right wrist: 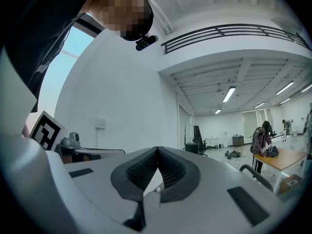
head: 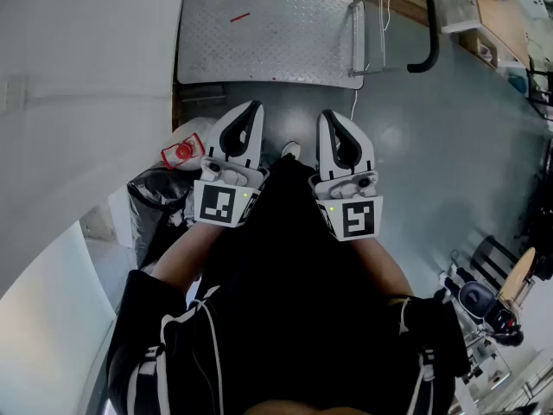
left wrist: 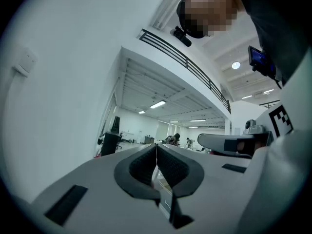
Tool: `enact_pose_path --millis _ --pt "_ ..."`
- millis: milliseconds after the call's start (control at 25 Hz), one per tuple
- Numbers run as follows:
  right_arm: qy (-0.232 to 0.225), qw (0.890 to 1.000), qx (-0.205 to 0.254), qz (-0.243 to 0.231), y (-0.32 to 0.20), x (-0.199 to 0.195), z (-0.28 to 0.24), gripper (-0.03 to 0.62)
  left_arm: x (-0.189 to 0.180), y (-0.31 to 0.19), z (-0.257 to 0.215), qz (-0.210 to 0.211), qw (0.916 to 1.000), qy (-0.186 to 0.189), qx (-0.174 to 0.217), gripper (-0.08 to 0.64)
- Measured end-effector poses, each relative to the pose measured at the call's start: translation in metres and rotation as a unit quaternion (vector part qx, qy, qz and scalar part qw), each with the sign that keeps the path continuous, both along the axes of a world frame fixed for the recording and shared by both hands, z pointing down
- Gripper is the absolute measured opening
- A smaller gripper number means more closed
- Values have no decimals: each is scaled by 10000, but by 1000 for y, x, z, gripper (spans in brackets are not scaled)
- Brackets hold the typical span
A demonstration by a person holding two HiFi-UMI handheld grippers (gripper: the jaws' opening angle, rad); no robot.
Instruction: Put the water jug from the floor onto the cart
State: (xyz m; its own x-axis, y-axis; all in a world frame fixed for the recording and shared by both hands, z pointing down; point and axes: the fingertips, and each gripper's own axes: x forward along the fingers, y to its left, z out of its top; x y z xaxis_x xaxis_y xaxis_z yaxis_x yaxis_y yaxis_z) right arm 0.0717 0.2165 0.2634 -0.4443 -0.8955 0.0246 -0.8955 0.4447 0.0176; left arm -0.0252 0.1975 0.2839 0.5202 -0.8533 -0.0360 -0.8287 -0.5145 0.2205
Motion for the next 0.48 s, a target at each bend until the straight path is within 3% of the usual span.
enact_pose_path --millis 280,480 --pt "-156 9998 -18 -112 5 9 0 18 -5 5 -3 -294 9995 45 61 18" --pt "-234 9995 -137 -145 10 24 8 18 -19 9 26 -640 9973 -145 -323 18"
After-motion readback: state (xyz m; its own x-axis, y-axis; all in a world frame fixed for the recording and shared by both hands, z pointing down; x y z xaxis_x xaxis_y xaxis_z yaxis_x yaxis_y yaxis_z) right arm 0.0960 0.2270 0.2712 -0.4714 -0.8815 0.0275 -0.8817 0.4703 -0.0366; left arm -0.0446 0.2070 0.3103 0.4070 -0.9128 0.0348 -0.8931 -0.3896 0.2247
